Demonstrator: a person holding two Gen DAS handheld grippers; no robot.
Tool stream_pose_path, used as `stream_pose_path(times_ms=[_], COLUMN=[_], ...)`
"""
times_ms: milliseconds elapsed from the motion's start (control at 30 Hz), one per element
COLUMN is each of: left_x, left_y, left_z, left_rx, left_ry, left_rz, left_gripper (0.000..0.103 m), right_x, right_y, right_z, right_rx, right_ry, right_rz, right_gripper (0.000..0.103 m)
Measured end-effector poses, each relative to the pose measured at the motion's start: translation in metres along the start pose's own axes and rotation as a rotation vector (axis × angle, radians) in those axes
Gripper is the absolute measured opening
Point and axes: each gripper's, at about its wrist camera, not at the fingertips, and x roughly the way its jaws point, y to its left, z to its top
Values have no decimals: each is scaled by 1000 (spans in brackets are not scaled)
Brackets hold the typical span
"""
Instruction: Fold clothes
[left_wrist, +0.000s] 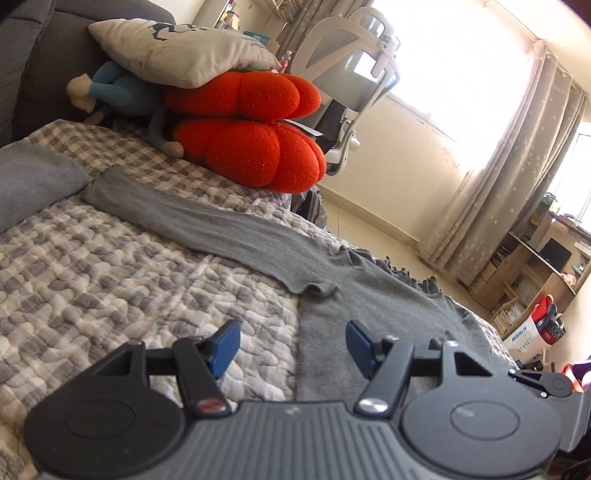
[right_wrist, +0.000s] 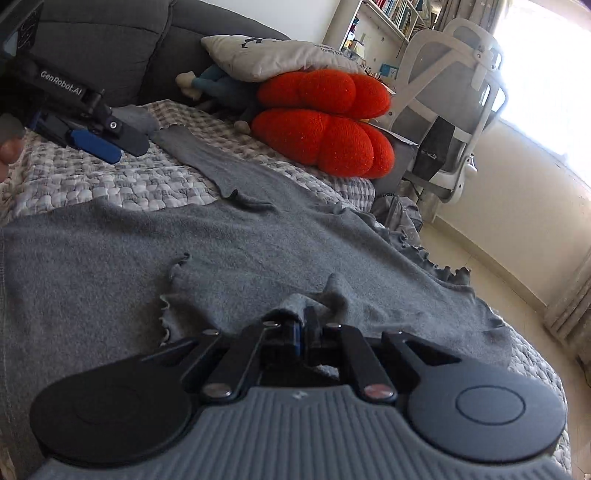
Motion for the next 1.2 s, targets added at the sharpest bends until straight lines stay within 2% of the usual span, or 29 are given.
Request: stream_pose_path(times_ms=[67,133,200,300,367,433,467,500,567,633,733,800,833,867,1033,1133,1167,1200], left_x=[-1,0,3,20,31,42,48,53,65,74,79,79,80,79,64,62,64,67], left_y=[2,-8,-25,-41,-52,-63,-68,-73,-84,-84,-86,-88,-88,-88,-85,-80,-77,-75], left_z=[1,1,-1,-6,-9,-12,-13,-15,-18,-19,-23,-24,-23,-22,-13,-8,-8,-8], left_rx=[-25,-39,-4,47,81,114,131,148,182,163,165,187,187,178,165,147,135,123], left_ry=[16,39,61,109,140,172,188,204,236,275,284,276,279,280,237,242,253,265], left_rz=[-23,-78,-125,-135,-141,-147,-150,-153,-159,-167,-161,-150,-147,-149,-175,-189,-193,-197], left_gripper=[65,65,66,67,66,65,63,62,52,41,32,19,4,0,0,0,0,0], right_x=[-6,-7,-6,-2,-7,-13,-16,-19,-24,-26,-32,-37,-39,-42,-53,-60,-62,-63], right_y=[-2,-9,-14,-15,-11,-7,-6,-4,0,4,11,16,18,20,32,39,41,44], right_z=[1,0,-4,-13,-16,-18,-20,-21,-24,-26,-23,-22,-21,-20,-16,-14,-13,-12], right_rx=[33,70,113,128,105,81,69,57,32,9,-9,-22,-28,-34,-65,-84,-90,-98], right_ry=[-1,10,28,65,57,50,47,43,38,40,15,-2,-11,-19,-61,-86,-95,-96], right_rz=[5,10,12,2,-9,-19,-24,-29,-39,-41,-17,-2,6,14,54,77,85,92], right_gripper=[7,7,7,8,10,25,50,64,64,64,64,64,64,64,64,64,61,50])
